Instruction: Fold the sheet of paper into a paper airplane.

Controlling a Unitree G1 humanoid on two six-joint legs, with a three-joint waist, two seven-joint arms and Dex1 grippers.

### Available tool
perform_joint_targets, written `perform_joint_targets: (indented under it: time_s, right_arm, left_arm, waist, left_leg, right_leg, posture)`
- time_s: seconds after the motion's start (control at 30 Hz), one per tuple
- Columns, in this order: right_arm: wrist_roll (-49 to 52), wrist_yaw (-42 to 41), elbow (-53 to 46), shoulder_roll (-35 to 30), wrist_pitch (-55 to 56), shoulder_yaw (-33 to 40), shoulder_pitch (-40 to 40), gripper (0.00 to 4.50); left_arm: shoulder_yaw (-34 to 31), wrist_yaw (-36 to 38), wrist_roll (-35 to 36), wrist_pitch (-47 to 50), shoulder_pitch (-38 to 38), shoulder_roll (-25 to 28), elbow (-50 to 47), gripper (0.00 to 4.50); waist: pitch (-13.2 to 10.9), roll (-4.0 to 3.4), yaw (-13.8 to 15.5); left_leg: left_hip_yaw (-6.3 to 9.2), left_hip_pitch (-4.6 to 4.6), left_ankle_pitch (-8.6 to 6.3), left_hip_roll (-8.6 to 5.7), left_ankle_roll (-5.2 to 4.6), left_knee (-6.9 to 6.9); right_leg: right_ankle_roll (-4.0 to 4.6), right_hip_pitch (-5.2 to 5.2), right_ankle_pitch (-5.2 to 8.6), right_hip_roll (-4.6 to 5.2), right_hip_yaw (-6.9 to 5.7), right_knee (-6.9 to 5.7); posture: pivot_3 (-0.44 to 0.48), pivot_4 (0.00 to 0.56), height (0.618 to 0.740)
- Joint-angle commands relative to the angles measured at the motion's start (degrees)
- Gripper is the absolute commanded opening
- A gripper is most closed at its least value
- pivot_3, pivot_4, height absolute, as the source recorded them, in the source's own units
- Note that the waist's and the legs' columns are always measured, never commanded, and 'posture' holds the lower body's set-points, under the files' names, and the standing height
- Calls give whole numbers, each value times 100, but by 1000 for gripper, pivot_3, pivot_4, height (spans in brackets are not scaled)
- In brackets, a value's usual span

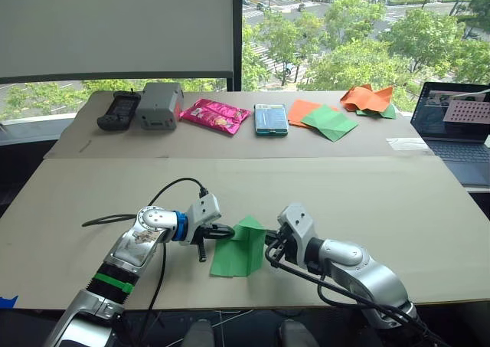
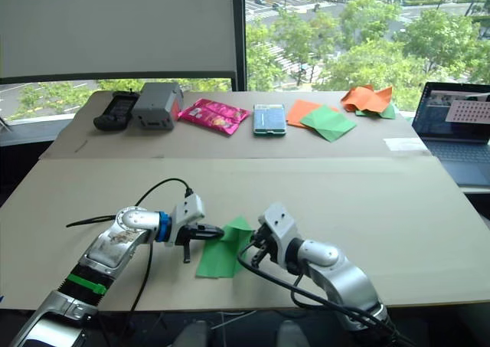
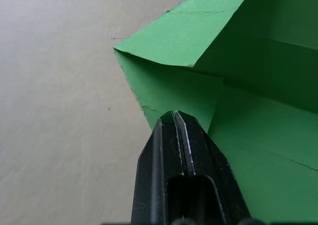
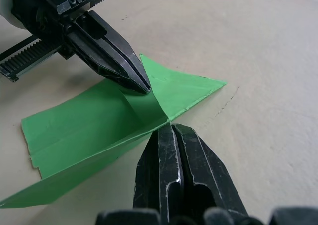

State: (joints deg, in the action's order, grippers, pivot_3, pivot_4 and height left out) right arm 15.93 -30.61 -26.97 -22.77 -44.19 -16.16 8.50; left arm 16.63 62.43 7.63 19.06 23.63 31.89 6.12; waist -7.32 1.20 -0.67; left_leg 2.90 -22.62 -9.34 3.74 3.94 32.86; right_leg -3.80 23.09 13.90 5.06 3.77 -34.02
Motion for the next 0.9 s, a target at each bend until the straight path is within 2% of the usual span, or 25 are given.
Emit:
perform_joint_targets:
  time_s: [0.03, 0.4, 0.9]
  right_arm:
    - [47, 17, -276, 41, -39, -10, 195, 0]
    - [-71, 111, 290, 457, 109, -279, 694, 0]
    - [-111, 55, 359, 467, 174, -305, 623, 0]
  left_arm:
    - [165, -60, -247, -168, -64, -10, 246, 37]
    - [79, -15, -259, -203, -88, 125, 320, 37]
    - [-441, -13, 57, 133, 19, 540, -186, 37]
  waist:
    - [2, -4, -2]
    - [8, -12, -12]
    - [7, -13, -42]
  left_leg:
    - [0, 1, 0, 0, 0, 0]
    - [1, 6, 1, 1, -2, 1]
    - [4, 10, 2, 11, -3, -3]
  right_leg:
    - [0, 0, 0, 0, 0, 0]
    - [0, -4, 0, -3, 0, -4]
    - [1, -1, -1, -14, 1, -11]
  posture:
    - [0, 150, 718]
    - [0, 150, 718]
    - [0, 150, 718]
